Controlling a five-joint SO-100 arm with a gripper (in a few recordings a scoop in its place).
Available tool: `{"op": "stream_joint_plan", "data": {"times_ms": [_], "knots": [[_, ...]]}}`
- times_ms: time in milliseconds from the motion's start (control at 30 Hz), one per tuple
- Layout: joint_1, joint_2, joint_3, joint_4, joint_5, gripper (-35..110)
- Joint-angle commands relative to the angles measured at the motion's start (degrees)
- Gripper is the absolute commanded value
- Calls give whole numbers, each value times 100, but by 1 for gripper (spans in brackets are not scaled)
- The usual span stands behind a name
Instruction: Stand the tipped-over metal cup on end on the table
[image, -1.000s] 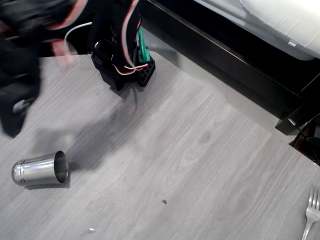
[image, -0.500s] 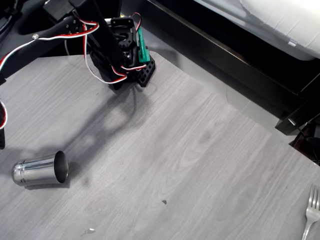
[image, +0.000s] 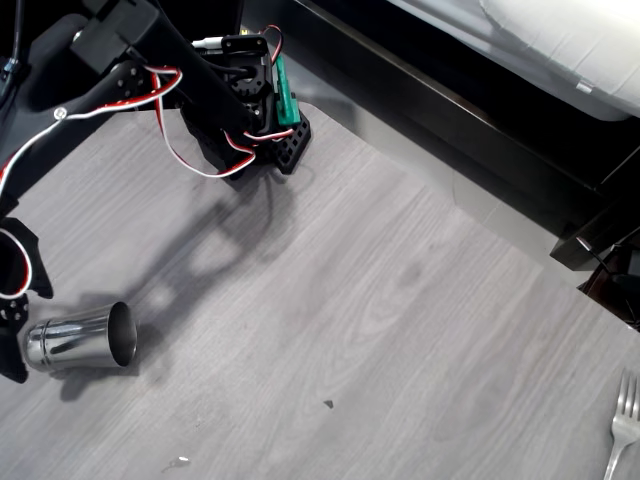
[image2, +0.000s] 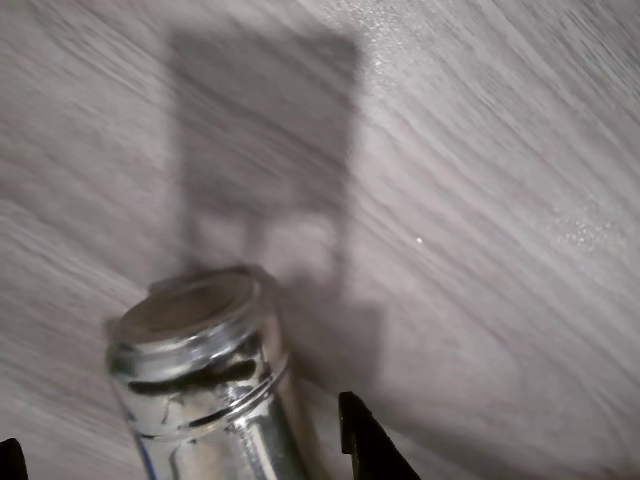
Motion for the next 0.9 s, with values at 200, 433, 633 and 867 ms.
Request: {"op": "stream_joint_plan", "data": {"times_ms": [200,433,633,867], "knots": [[-211,-185,-220,-97,-457,37],[-316,-334,-255,-255,-527,36],[-290,-369,-255,-378,-580,36],[-237,-527,-255,-571,-580,36]]}}
